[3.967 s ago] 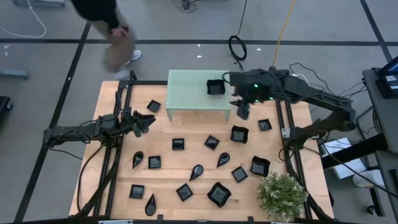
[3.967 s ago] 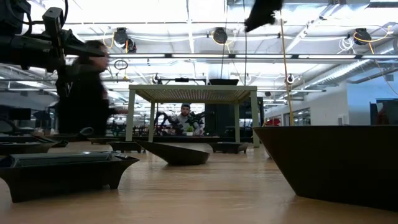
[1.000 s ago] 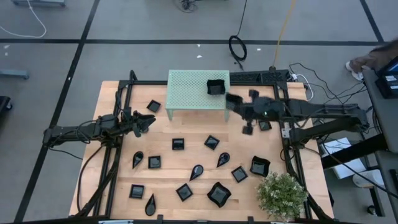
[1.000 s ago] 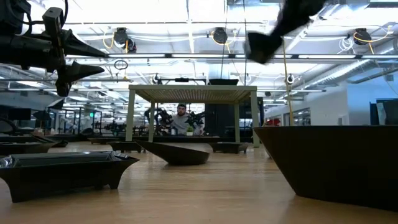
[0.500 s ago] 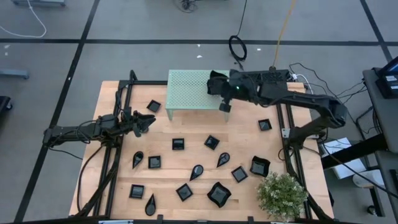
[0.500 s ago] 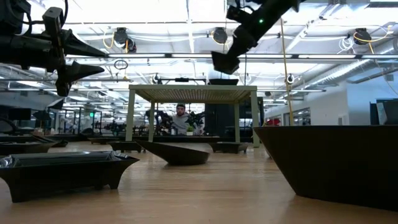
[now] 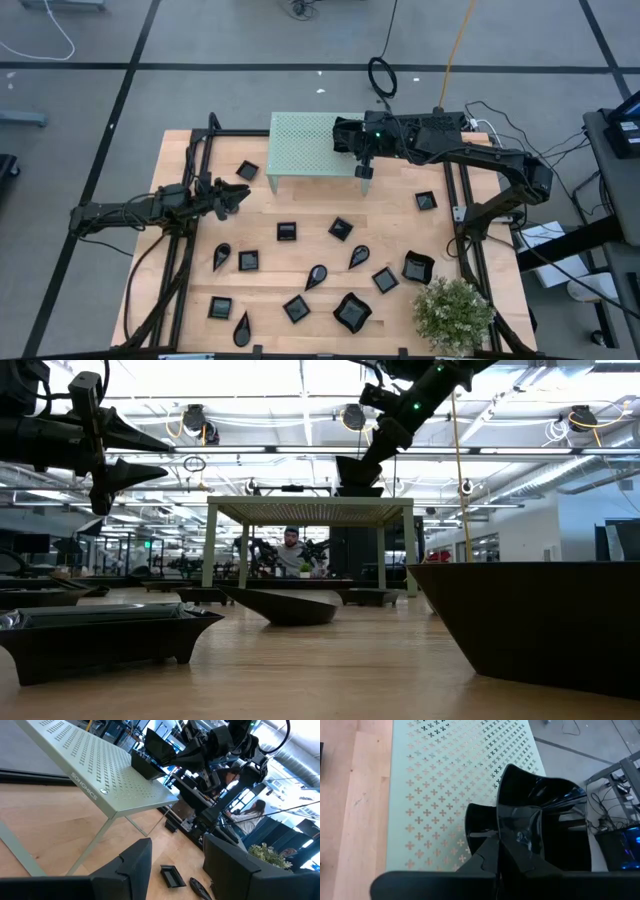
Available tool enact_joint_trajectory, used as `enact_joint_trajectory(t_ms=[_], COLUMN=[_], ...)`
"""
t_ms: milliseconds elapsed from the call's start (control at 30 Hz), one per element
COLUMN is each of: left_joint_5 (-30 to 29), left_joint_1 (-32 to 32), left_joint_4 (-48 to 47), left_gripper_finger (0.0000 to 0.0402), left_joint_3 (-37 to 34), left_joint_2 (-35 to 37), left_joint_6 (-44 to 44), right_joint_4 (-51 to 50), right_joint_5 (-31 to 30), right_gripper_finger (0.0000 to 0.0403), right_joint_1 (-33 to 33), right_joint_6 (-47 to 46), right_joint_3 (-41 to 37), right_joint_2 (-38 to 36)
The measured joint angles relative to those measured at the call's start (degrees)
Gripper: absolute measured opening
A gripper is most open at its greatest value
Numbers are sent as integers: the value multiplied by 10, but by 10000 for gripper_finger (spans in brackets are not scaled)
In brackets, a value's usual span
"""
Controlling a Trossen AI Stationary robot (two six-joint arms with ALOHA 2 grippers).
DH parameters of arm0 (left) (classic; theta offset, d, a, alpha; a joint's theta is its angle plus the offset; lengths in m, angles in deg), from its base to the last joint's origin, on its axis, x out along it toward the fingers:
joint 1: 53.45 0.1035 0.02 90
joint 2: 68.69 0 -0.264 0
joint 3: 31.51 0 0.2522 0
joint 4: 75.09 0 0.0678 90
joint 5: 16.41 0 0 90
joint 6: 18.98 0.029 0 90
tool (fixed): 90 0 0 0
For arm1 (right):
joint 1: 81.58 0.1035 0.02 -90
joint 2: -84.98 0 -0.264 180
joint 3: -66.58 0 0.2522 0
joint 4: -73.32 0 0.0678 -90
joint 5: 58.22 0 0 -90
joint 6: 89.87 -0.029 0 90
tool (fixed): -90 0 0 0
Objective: Pick & Place Mini shaped plates
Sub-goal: Stack the black distorted square plate on top of the other black distorted square plate on the shelf
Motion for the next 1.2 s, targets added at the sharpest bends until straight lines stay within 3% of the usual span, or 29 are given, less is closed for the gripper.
enact_joint_trajectory(t_ms=[200,600,833,1033,1200], left_joint_5=[0,0,0,0,0], left_joint_1=[0,0,0,0,0], left_joint_4=[0,0,0,0,0], left_gripper_finger=[182,182,182,182,182], left_joint_3=[0,0,0,0,0], left_joint_2=[0,0,0,0,0], left_joint_6=[0,0,0,0,0], right_joint_4=[-1,-5,-95,-296,-420], right_joint_5=[0,-34,-29,29,61], right_gripper_finger=[7,84,87,80,103], right_joint_1=[0,10,78,148,226], right_joint_6=[4,-5,-190,-365,-478], right_joint_3=[0,0,0,0,-15], right_joint_2=[0,-17,-112,-165,-162])
